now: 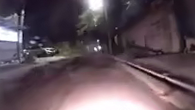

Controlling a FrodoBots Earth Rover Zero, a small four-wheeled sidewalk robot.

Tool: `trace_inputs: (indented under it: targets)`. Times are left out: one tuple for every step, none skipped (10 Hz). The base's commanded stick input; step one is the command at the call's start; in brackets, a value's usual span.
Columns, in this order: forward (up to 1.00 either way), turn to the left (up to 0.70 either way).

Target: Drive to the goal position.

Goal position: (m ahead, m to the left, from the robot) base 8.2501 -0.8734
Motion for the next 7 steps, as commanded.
trace_inputs:
  targets:
    - [0.7, 0.0]
    - [0.7, 0.0]
    - [0.7, 0.0]
    - [0.7, 0.0]
    - [0.7, 0.0]
    - [0.7, 0.0]
    - [0.7, -0.12]
